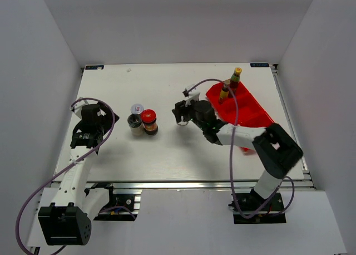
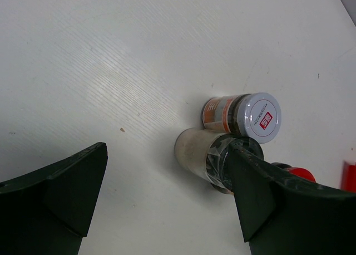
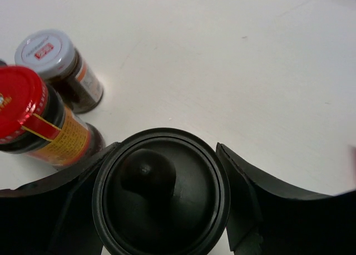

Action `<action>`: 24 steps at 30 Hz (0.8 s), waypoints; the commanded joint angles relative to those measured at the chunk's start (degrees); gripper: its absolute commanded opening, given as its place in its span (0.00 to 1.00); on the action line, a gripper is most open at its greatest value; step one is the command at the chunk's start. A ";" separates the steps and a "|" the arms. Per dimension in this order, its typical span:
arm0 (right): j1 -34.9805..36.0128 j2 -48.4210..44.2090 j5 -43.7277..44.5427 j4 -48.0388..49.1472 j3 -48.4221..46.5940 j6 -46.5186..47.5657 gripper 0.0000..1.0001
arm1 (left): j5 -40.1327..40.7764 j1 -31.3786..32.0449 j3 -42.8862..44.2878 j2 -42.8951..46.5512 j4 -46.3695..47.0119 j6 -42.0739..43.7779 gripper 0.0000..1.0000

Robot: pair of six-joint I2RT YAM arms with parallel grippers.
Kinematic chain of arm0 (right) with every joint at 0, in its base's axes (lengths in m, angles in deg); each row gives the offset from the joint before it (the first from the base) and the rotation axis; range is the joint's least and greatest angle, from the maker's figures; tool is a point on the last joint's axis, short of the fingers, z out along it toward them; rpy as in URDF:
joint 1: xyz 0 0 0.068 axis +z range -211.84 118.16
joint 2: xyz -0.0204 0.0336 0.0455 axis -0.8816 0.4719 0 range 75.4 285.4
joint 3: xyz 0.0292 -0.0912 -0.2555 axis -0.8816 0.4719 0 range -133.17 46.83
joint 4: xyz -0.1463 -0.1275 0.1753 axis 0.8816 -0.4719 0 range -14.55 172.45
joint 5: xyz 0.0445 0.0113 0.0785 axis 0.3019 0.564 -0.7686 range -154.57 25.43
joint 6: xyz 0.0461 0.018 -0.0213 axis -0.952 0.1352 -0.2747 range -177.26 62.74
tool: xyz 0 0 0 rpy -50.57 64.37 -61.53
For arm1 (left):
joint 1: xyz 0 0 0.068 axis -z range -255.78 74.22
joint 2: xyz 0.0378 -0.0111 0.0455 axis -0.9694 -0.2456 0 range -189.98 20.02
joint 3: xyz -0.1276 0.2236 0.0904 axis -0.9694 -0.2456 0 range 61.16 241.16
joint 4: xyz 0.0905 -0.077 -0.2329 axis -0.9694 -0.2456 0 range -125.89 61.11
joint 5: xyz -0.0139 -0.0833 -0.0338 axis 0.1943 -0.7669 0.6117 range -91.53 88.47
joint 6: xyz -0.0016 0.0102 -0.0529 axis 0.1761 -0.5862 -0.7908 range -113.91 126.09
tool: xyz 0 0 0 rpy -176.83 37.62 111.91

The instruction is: Organize the condiment bottles

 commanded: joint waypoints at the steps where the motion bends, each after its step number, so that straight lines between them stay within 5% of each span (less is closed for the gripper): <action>1: -1.40 -11.65 8.36 -1.68 2.38 -2.14 0.46 | -0.92 0.01 0.31 1.37 0.89 0.74 0.98; 12: -22.74 -31.82 8.19 -13.47 13.11 -5.49 0.41 | -3.57 0.01 0.66 1.37 3.00 2.41 0.98; 24: -37.78 -18.30 1.78 -8.65 7.05 -4.60 0.42 | -3.74 0.01 1.27 0.50 4.93 2.94 0.98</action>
